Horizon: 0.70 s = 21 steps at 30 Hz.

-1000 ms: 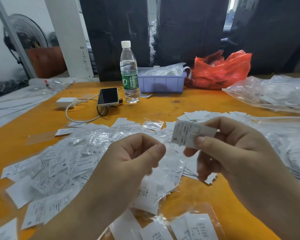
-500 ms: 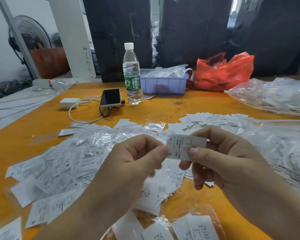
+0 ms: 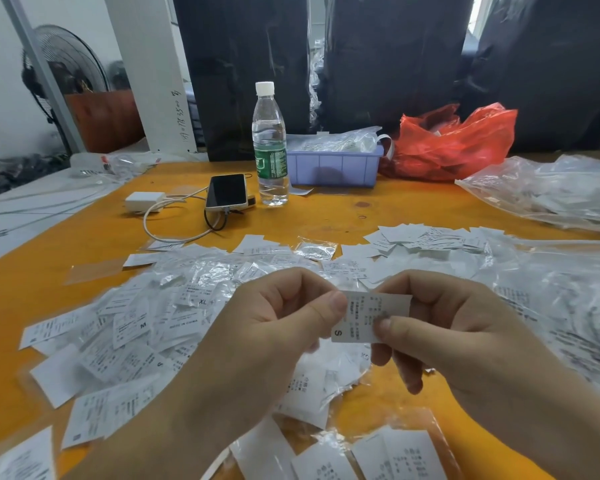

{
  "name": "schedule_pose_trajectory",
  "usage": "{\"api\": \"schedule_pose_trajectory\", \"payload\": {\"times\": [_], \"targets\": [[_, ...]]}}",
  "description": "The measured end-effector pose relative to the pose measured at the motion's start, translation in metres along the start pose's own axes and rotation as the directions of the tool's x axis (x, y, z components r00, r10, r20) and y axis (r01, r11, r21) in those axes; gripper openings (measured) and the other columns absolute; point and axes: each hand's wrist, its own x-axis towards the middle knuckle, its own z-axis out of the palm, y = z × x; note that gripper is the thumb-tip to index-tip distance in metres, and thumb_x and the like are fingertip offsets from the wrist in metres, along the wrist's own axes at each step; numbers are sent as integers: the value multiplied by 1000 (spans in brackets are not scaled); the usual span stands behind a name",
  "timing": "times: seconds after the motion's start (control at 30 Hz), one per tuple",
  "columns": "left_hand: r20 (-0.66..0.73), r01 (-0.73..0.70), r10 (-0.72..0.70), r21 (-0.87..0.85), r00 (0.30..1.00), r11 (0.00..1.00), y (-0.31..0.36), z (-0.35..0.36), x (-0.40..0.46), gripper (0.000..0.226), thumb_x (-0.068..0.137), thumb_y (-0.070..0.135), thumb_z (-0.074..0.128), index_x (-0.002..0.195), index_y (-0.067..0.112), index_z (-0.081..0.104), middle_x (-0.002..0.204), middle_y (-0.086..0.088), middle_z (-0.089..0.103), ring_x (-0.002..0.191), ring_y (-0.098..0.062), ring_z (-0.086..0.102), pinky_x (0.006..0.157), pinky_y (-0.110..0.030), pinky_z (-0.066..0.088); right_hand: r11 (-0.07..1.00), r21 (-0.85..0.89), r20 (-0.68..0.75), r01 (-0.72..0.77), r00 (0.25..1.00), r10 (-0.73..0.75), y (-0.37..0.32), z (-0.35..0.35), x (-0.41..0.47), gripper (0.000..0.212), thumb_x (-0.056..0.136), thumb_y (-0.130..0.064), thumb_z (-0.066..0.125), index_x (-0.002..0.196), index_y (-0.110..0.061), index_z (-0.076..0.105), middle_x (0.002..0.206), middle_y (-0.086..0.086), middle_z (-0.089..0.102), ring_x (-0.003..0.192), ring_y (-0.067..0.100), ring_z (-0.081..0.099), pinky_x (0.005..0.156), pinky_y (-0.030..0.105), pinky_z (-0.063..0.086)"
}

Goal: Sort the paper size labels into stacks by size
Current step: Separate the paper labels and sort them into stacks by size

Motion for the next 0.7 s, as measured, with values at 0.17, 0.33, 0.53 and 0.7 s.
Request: {"api": "schedule_pose_trajectory", "payload": {"times": [0.17,0.33,0.53,0.7], "targets": [[67,-11,13,-19,998,1000,1,5,-1,14,76,34,69,78,21,72,61,11,63,57,-2,54,56,-11,44,990,-132,21,43,999,-41,4,2,-3,15,77,-27,62,90,-30,69,64,5,67,54,19,53,50,28,43],[25,-17,16,35,1000,999,-2,2,1,16,75,40,69,80,26,73,67,5,66,62,-6,57,60,-19,49,994,-81,-92,77,992,-84,7,-1,-3,24,73,-28,67,95,-37,65,63,0,65,50,14,56,51,26,47],[31,-6,5,20,1000,1000,-2,3,0,15,75,38,70,83,26,74,76,-1,73,65,-12,63,63,-24,56,982,-96,-246,165,952,-184,3,-6,-2,14,69,-17,67,81,-23,70,65,5,67,48,16,54,48,26,47],[19,1,-2,28,1000,1000,-4,4,0,15,71,35,74,85,30,75,77,2,74,69,-14,68,63,-25,56,959,-208,-249,191,938,-241,10,4,-6,13,70,-23,70,82,-29,72,64,1,66,49,22,53,49,34,45]]}}
